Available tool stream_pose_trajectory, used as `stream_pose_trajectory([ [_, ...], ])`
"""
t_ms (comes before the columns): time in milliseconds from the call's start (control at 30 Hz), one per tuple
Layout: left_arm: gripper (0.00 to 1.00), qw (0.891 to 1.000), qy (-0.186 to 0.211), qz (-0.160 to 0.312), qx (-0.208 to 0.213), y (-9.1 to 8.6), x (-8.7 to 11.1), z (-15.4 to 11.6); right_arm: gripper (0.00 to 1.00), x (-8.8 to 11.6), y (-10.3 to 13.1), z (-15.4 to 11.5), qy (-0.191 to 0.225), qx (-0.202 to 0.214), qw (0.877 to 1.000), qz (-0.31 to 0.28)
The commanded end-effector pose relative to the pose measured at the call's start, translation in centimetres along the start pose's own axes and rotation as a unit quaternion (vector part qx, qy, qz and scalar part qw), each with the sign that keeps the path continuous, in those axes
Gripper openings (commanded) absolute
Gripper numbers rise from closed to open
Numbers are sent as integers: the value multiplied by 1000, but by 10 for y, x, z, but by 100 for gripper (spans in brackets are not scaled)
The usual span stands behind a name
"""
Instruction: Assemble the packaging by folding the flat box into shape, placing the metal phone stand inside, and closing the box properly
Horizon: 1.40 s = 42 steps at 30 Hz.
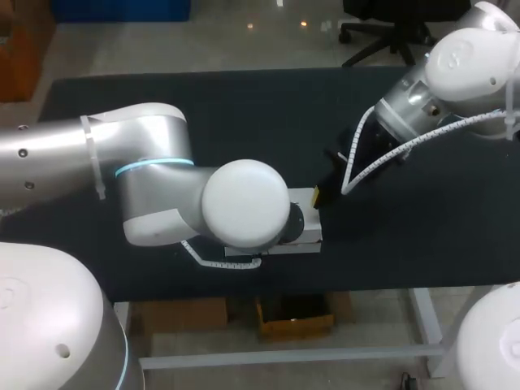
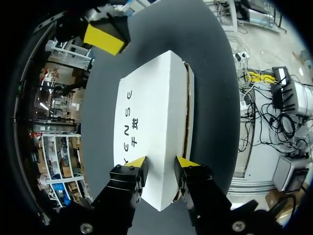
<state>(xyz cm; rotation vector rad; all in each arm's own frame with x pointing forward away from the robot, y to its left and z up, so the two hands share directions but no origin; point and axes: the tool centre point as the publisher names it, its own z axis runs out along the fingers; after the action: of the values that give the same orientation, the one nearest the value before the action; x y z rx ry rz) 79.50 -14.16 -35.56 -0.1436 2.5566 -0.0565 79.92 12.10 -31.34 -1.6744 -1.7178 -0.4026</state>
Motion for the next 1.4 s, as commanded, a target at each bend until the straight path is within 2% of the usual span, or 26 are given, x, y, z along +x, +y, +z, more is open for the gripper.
stream_pose_trajectory([
  [33,36,1000,-2,-1,-3,-2,2,0,0,0,4,7,0,11,1000,1],
  [567,35,1000,-1,-1,-2,-3,2,3,0,-10,6,26,4,33,999,13],
  [1400,35,1000,-2,-2,-1,-3,2,3,0,-20,0,29,9,36,999,24],
])
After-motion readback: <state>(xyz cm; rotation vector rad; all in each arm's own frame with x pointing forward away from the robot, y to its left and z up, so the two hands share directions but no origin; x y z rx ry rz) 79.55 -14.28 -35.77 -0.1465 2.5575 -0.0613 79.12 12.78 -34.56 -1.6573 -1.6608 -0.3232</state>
